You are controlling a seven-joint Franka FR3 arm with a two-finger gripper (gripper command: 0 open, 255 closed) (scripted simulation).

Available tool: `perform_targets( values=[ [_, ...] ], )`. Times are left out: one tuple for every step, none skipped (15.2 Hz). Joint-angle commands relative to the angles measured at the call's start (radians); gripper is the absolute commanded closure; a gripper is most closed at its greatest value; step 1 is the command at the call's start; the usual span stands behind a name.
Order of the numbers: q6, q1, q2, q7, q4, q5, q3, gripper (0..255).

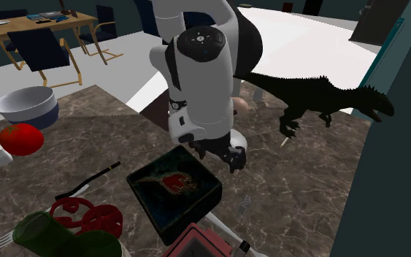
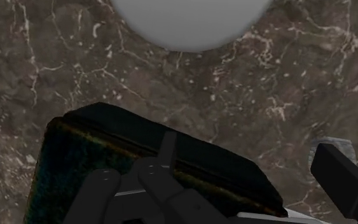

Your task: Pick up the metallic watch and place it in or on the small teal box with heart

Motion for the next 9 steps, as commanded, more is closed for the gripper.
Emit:
perform_targets(
  values=[
    [-0.002,0.028,0.095,0.058,0.092,-0.044,0.002,0],
    [-0.005,0.045,0.138,0.083,0.135,-0.063,-0.001,0],
    [-0.01,0.063,0.181,0.107,0.181,-0.081,-0.004,0],
    [-0.016,0.082,0.224,0.129,0.229,-0.098,-0.008,0],
    [-0.024,0.102,0.267,0.15,0.279,-0.115,-0.013,0],
    [-0.034,0.122,0.311,0.17,0.332,-0.131,-0.018,0],
    [-0.046,0.143,0.355,0.188,0.388,-0.146,-0.025,0],
    [-0.059,0.163,0.396,0.203,0.441,-0.159,-0.031,0],
    [-0.046,0.164,0.398,0.204,0.431,-0.159,-0.033,0]
  ],
)
